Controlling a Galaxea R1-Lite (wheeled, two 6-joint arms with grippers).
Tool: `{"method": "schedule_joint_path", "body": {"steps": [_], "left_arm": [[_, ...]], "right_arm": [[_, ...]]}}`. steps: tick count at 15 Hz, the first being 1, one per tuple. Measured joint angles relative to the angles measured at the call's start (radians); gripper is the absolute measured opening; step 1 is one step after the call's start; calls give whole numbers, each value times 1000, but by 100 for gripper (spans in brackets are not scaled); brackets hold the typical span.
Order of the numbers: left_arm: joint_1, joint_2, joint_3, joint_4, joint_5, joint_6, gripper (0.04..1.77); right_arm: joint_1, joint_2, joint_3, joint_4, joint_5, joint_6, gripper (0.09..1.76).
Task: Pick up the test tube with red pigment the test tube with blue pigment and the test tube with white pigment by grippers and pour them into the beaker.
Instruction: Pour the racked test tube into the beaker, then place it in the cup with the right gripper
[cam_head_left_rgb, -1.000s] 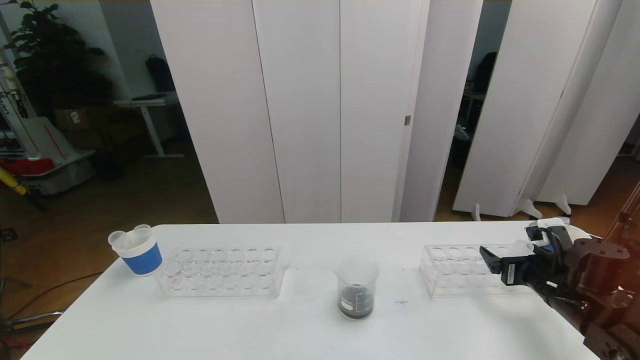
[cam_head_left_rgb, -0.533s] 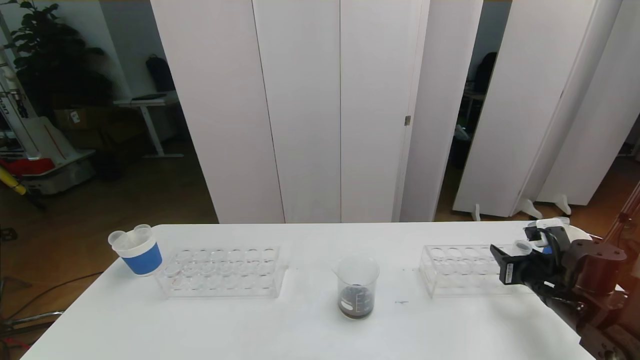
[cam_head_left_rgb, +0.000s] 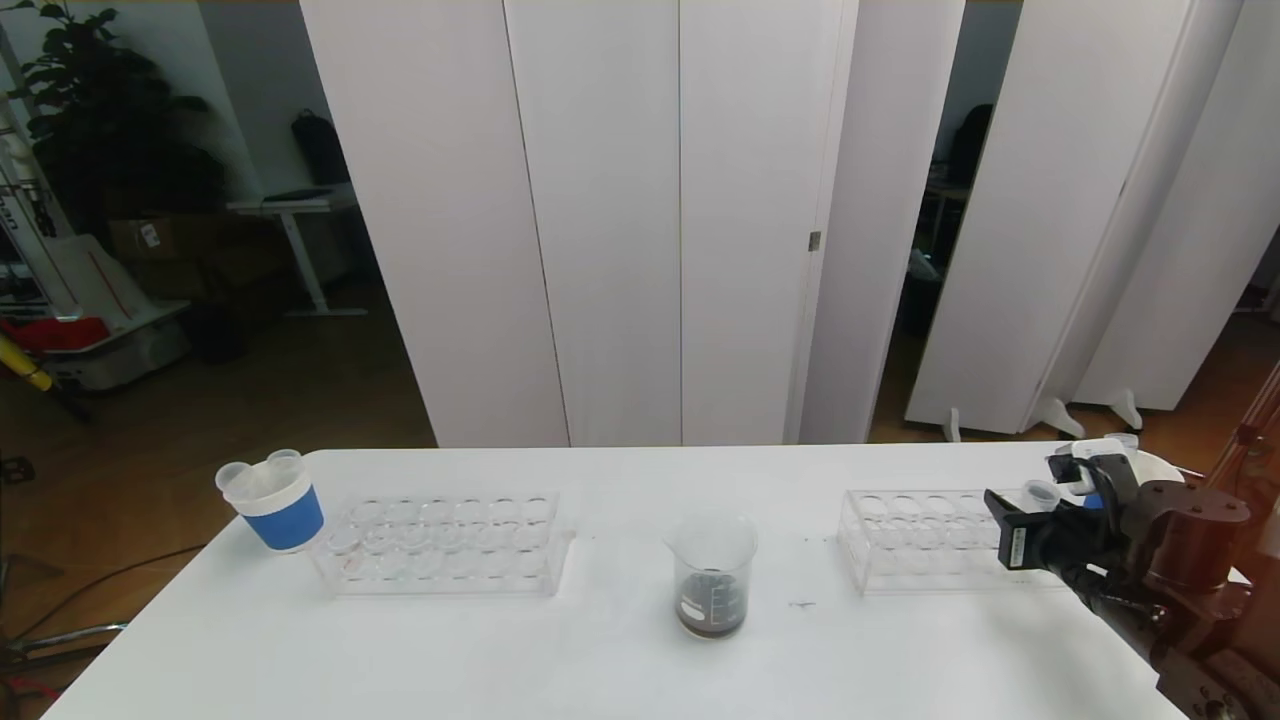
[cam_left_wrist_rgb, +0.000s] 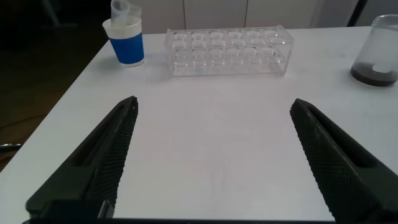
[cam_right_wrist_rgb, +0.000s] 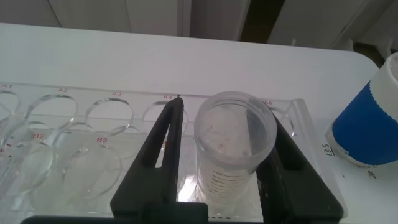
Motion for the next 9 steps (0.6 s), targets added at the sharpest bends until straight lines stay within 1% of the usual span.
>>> {"method": "schedule_joint_path", "body": {"steps": [6,9], "left_arm": [[0,0,0,0,0,0,175],[0,0,0,0,0,0,175]], "right_arm": [[-8,-3,-2,4,3,0,75],[-15,-15,-3,9,3,2,65]]}}
